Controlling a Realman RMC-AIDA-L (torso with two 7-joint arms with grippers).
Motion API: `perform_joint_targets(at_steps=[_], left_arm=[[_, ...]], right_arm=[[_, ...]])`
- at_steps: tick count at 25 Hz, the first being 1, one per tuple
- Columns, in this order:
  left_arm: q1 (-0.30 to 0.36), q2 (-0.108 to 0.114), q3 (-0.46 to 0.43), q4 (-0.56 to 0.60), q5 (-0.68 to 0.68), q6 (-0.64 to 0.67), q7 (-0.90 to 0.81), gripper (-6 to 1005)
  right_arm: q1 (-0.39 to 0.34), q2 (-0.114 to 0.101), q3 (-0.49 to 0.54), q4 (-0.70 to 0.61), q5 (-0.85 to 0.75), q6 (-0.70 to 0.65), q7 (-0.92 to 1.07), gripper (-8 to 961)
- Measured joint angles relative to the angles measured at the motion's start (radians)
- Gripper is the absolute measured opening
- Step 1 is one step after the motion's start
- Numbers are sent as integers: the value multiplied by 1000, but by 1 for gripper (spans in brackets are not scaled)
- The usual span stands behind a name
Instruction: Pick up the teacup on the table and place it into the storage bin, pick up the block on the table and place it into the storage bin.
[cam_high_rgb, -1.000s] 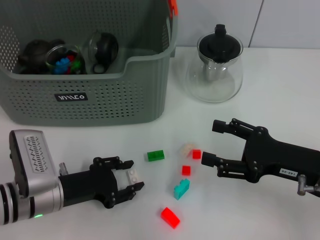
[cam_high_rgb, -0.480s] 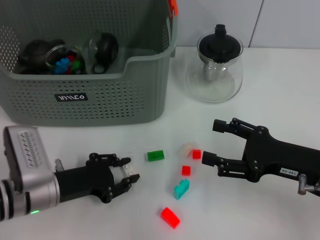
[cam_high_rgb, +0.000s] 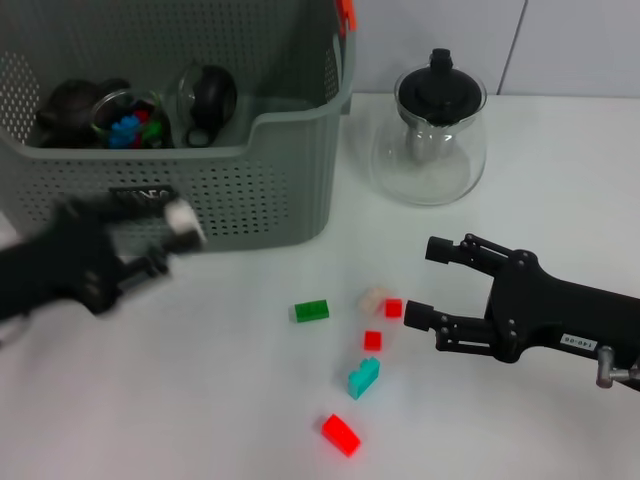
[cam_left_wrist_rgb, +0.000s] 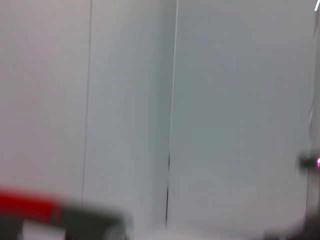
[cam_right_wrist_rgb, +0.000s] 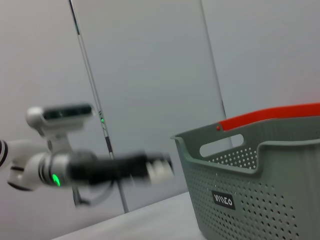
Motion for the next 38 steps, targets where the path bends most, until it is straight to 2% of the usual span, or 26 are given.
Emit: perform_joint_targets(at_steps=[3,8,13,16,18,23,28,31,36,38], left_arm=[[-22,25,-74,45,-112,77,-127,436],[-68,65,-85,115,-305,44,-356,441],[-157,119,-51,179,-297,-188,-619,447],[-194,134,6,199,-241,-324,-670,450],[-208,134,53,217,-202,-401,-689,452],[-224,118,221,243,-102,-637,-726,457],[-228,105,307,237,-18,-807,-783,463],[-229,100,319,237,13,-844,-820,466],[-220,96,310,253,-4,-829,-832,471],[-212,94,300,265,-33,-801,-829,529]], right_arm=[[1,1,0,0,0,0,0,943],[2,5,0,0,-3,0,-2,943],[3,8,0,0,0,-1,-4,943],[8,9,0,0,-2,-1,-4,943],[8,10,0,0,-2,-1,-4,943],[8,11,0,0,-1,-2,-4,942],[8,11,0,0,1,0,-4,942],[9,11,0,-3,2,2,-2,943],[12,11,0,-8,3,2,-1,944],[13,11,0,-8,3,3,-1,944]])
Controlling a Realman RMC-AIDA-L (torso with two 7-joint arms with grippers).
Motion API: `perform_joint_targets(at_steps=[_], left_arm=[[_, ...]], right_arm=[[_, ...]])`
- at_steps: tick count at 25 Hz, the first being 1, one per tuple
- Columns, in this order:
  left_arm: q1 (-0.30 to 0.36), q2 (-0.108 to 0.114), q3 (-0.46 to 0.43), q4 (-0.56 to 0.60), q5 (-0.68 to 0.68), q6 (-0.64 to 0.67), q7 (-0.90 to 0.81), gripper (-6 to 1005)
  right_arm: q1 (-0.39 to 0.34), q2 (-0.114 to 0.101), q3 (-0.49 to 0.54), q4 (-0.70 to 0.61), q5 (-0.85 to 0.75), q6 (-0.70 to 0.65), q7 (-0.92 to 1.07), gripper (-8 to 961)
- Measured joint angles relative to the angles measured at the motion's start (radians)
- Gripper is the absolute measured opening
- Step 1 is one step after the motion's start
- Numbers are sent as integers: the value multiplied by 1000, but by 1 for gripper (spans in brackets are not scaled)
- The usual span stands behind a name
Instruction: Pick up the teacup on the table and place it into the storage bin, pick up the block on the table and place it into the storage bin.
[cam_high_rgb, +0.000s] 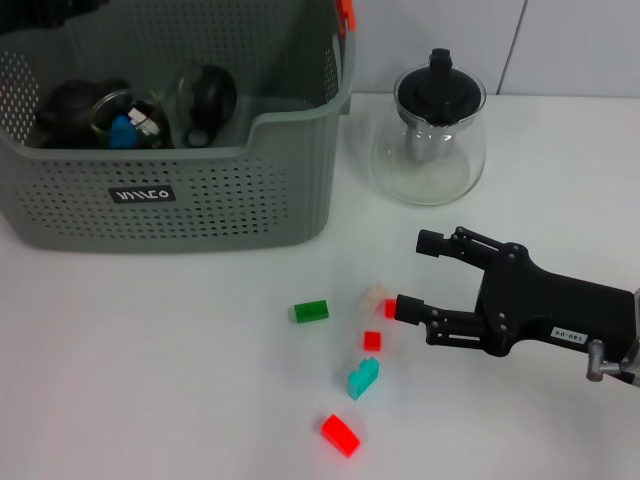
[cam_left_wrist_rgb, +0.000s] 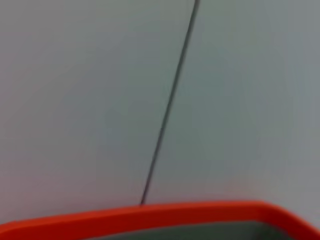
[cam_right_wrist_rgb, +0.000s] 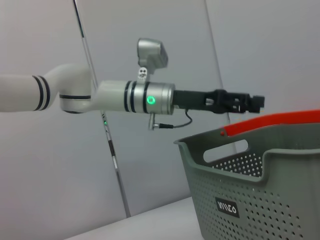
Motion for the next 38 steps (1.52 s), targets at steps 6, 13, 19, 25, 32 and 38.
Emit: perform_joint_targets(at_steps=[6,13,19,25,32,38], left_arm=[[74,-22,-97,-2,-294,240,140,611],[182,-50,-169,-73,-458,674,376,603],[276,-102,-115,-68,-221,795,624,600],[337,-173,-48,-148,-1,689,872,599],[329,-184,14,-349,99,585,1043,599],[299,-184,67,-434,100,491,1082,598]], right_arm=[[0,1,0,-1,1,1,0,944],[0,1,0,-1,2,2,0,944],[-1,3,0,2,2,3,1,944],[-3,2,0,5,1,5,1,943],[-4,0,0,7,1,5,1,943],[-10,2,0,8,1,5,1,943]])
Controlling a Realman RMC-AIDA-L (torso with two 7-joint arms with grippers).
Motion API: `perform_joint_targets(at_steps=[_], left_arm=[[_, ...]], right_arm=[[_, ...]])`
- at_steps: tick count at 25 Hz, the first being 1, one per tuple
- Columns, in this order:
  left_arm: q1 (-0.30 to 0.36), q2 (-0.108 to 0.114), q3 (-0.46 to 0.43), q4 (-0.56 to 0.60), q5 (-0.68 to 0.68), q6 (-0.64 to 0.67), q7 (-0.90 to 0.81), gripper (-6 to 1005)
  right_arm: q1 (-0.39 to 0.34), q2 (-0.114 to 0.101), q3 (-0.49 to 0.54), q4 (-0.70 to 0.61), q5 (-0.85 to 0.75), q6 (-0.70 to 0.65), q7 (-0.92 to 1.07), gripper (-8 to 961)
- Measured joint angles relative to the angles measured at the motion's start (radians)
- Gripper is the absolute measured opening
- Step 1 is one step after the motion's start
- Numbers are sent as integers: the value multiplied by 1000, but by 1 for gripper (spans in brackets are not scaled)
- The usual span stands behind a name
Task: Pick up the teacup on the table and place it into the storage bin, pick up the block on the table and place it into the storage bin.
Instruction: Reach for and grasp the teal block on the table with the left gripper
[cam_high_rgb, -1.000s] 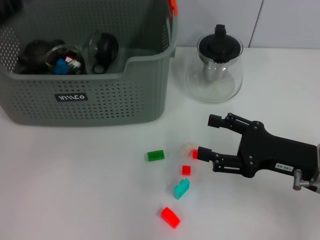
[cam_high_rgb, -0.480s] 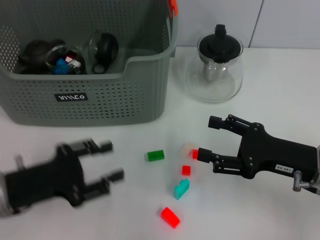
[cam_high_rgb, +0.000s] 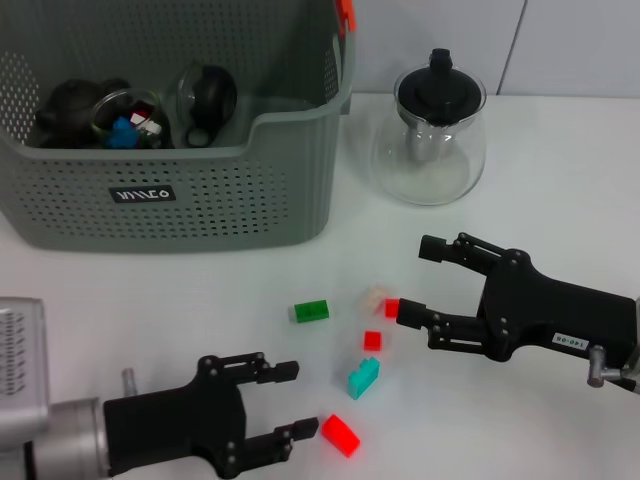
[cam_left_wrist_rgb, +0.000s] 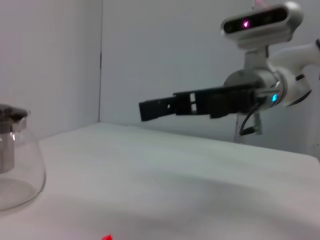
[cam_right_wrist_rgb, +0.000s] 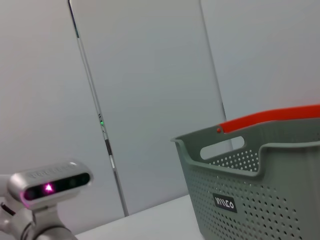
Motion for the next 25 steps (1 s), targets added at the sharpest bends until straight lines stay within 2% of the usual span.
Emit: perform_joint_targets(at_steps=[13,25], left_arm=[[-126,-6,-12,-222,-46,-254,30,597],[-183,-9,-11,-294,-50,-362,30,595]], right_arm=[[-4,1,0,0,-1,-3,0,943],[-4,-2,0,0,0,-5,0,943]])
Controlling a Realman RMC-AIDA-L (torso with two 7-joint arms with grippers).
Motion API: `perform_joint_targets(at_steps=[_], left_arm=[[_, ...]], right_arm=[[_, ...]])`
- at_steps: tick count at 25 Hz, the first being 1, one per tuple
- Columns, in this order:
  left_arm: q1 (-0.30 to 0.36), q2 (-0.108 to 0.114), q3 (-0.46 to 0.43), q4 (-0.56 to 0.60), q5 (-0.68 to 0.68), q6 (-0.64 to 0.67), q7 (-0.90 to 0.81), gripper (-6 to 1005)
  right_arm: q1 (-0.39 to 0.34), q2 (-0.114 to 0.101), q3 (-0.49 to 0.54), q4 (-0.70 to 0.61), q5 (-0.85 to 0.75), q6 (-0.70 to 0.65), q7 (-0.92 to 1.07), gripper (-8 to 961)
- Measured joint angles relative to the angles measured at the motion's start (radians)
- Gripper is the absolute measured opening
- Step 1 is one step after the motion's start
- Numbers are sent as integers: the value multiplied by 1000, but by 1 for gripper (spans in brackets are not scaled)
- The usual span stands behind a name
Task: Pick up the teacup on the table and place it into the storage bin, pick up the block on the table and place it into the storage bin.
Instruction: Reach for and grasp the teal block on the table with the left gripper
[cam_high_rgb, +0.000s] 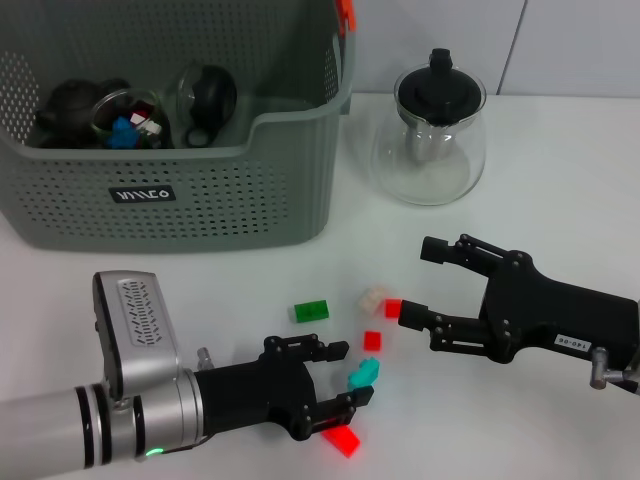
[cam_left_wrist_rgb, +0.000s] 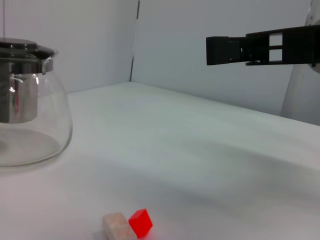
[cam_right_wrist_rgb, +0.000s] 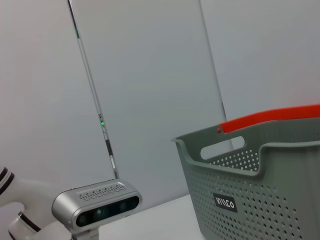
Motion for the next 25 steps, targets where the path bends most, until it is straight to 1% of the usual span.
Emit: perform_joint_targets(at_steps=[9,25], left_arm=[[-6,0,0,-12,-20,-41,-1,595],[-1,3,5,-4,-24,-33,3,594]], right_arm=[[0,-1,0,0,0,2,0,942],[-2,-3,0,1,0,3,0,942]])
